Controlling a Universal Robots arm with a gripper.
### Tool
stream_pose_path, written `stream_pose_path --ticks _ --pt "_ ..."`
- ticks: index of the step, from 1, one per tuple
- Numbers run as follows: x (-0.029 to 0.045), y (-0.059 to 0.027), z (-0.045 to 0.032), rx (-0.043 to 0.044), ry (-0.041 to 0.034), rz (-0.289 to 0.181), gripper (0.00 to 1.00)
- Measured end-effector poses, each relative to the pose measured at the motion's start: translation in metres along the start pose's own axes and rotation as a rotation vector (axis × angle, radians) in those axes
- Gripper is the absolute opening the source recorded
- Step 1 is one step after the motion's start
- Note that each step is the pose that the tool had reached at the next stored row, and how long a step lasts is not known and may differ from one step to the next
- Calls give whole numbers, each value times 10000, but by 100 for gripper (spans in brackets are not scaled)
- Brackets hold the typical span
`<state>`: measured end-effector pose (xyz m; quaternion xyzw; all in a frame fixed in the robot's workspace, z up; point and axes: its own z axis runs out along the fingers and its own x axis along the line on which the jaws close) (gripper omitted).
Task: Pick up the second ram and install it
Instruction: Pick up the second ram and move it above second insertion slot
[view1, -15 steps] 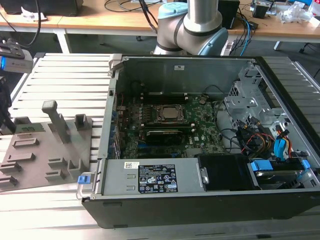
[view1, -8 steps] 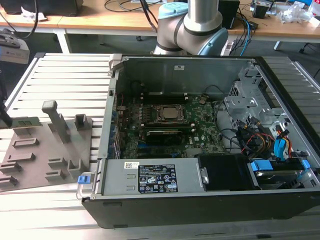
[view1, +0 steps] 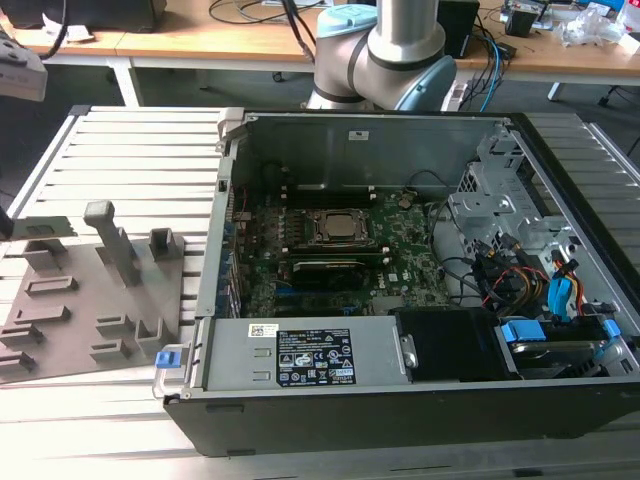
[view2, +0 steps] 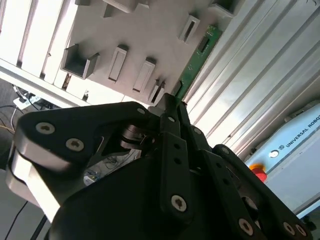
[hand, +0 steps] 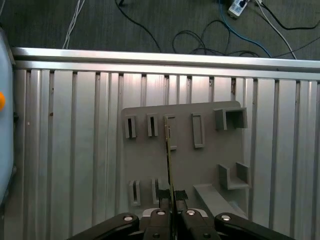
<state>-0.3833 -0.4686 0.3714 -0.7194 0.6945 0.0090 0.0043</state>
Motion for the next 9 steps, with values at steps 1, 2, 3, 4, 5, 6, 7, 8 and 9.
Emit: stream_pose_path --ticks 1,2,3,4,5,6,7,8,9 --pt "-2 0 -37 0 0 0 14" --pt "-3 0 -60 0 0 0 14" --pt "-4 0 -85 1 0 0 14" --pt "-8 1 -152 0 0 0 14" --pt "-11 1 -215 0 0 0 14" --pt "-13 1 -261 1 -1 0 14" --pt "-15 1 -295 0 0 0 14" --pt "-18 2 -353 0 0 0 14" --pt "-20 2 -384 1 -1 0 14"
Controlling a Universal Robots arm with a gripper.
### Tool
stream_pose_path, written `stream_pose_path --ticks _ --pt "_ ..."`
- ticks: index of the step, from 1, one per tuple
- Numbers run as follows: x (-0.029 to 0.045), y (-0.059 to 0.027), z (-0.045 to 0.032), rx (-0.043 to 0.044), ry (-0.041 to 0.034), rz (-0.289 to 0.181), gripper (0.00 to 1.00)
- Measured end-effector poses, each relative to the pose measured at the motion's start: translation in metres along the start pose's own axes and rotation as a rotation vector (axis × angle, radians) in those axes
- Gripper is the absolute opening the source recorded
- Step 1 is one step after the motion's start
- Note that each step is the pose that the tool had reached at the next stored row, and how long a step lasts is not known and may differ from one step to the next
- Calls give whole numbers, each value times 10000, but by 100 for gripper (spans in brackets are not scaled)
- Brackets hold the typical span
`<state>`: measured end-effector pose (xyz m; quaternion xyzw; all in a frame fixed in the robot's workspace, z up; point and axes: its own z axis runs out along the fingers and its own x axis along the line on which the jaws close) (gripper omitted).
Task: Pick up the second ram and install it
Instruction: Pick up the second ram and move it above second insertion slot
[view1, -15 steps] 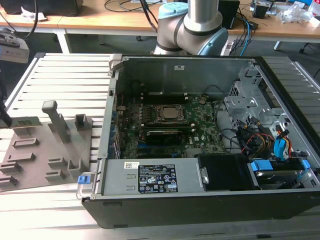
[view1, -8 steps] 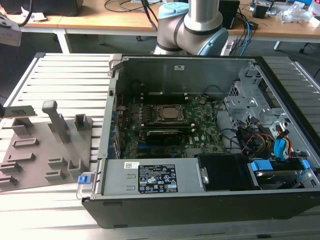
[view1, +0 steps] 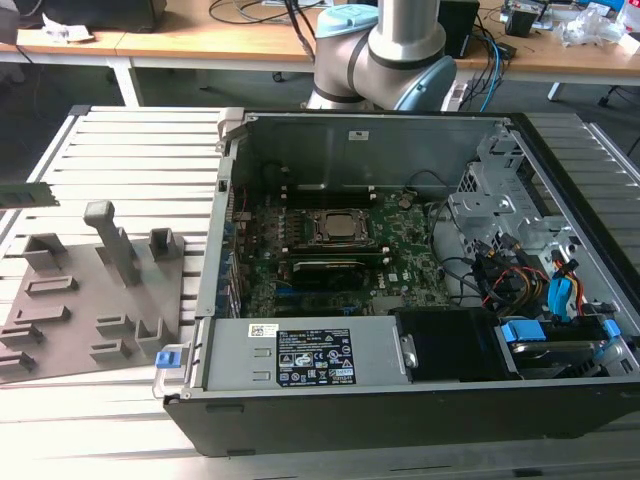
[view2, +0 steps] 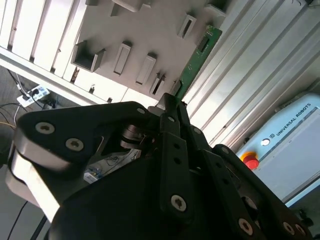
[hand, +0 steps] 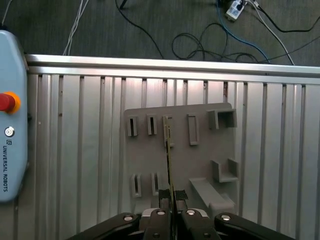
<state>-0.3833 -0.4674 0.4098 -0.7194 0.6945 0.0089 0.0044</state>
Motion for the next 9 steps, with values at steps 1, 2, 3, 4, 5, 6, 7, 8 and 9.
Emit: stream_pose_path --ticks 1,2,3,4,5,6,7,8,9 --pt "-1 0 -31 -1 1 0 14" --pt "-3 0 -76 -1 1 0 14" --pt "-4 1 -97 0 0 0 14" --pt "-4 1 -98 1 -1 1 14" --pt "-5 1 -99 2 -2 0 14" --pt "-5 1 -102 -1 1 0 14" --pt "-5 -1 -103 -1 1 1 14" --pt "-5 -15 -104 -3 2 2 14" --pt "-4 -35 -103 -2 1 1 14"
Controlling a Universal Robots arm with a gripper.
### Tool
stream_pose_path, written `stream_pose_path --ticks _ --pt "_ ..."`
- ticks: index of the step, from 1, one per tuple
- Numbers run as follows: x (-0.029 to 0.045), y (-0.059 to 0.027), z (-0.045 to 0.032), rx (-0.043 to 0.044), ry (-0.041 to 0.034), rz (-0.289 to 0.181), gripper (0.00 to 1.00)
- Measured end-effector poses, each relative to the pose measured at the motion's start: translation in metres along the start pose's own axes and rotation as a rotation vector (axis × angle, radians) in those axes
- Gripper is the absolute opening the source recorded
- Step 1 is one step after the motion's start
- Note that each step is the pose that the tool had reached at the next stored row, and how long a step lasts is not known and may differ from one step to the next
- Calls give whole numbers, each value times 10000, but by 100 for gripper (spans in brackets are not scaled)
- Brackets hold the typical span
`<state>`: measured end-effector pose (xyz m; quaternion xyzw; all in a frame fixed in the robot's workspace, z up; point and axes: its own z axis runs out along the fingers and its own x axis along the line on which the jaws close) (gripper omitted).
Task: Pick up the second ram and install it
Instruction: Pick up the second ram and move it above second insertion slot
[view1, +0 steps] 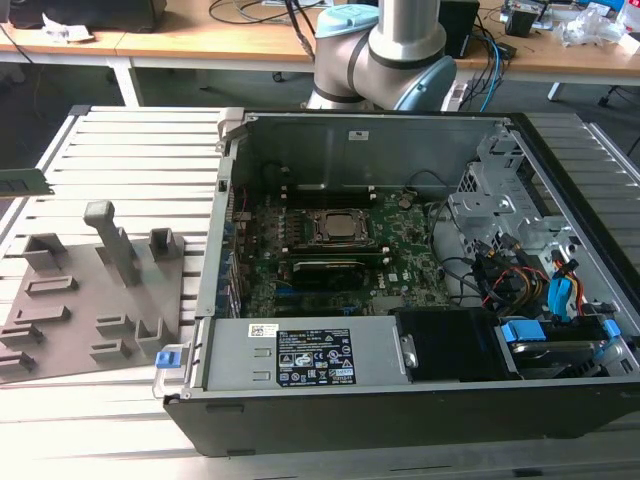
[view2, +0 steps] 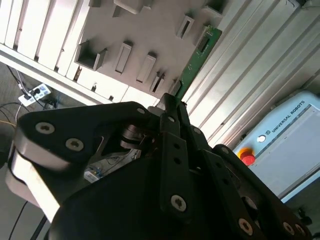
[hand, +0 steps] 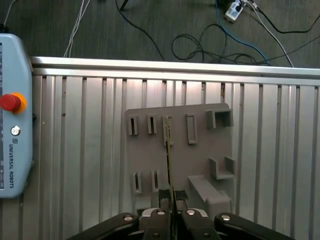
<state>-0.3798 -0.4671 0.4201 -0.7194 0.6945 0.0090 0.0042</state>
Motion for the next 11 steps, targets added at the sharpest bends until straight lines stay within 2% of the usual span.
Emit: stream_pose_path --ticks 1,2,4,6,7,8,9,10,11 --pt "1 -44 0 0 0 0 14" --pt "0 -156 0 2 -1 -1 14" --pt "-17 -216 -1 0 1 0 14" --pt "-90 -357 0 0 -1 0 14" --pt "-127 -450 0 -1 0 -1 14" --pt "-182 -593 2 -6 -1 -1 14" --pt "-224 -699 3 -10 0 -1 14" --pt "-241 -740 3 -11 -1 0 14" --pt "-273 -843 5 -15 -1 1 14"
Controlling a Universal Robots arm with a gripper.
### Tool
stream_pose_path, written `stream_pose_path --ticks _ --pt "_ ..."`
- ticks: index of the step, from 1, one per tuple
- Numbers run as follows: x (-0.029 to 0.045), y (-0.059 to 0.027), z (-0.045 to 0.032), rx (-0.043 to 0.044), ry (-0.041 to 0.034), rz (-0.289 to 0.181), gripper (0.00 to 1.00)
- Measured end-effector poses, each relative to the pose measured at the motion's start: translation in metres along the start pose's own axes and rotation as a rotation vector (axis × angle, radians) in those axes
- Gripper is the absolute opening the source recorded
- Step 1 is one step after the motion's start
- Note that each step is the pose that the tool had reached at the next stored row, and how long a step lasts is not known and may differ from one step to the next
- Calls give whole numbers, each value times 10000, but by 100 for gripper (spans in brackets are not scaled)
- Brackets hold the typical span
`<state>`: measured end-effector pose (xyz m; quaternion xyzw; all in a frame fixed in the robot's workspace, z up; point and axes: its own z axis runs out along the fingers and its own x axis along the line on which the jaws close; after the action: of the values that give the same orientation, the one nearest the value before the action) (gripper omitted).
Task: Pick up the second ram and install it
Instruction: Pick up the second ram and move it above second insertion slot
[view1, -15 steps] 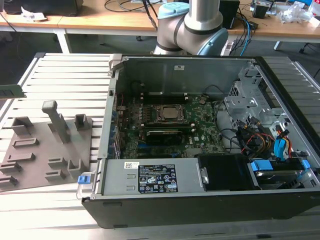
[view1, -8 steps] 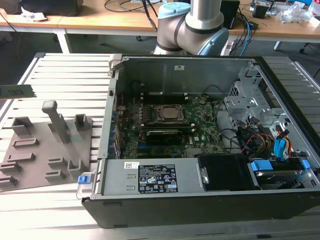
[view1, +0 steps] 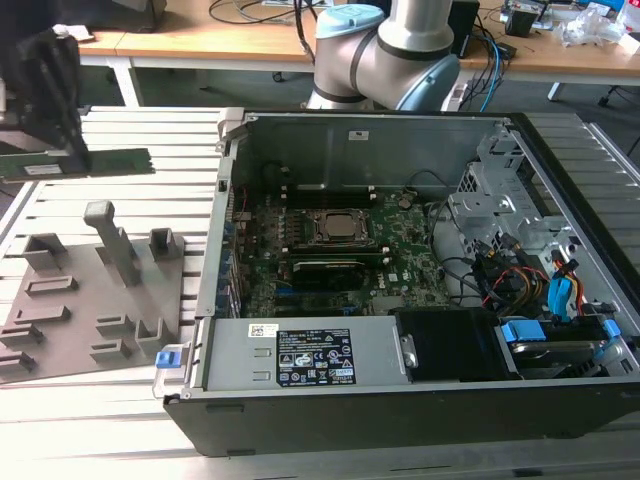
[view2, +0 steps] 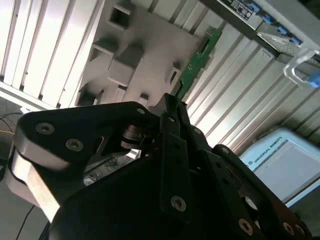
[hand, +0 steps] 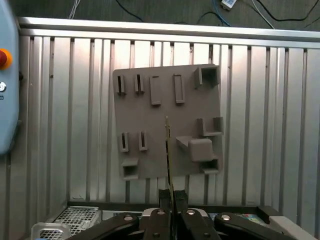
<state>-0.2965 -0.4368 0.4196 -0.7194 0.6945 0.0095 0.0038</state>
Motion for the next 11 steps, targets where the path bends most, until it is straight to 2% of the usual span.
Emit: stream_pose_path --ticks 1,2,7,8,10,11 --pt "-28 -111 0 -6 1 -1 14" --pt "-43 -183 2 -8 -1 -2 14" --pt "-86 -472 3 -22 1 -2 14" --pt "-94 -559 3 -23 0 -1 14" --pt "-103 -654 3 -26 0 0 14" --pt "-111 -738 3 -27 0 -1 14"
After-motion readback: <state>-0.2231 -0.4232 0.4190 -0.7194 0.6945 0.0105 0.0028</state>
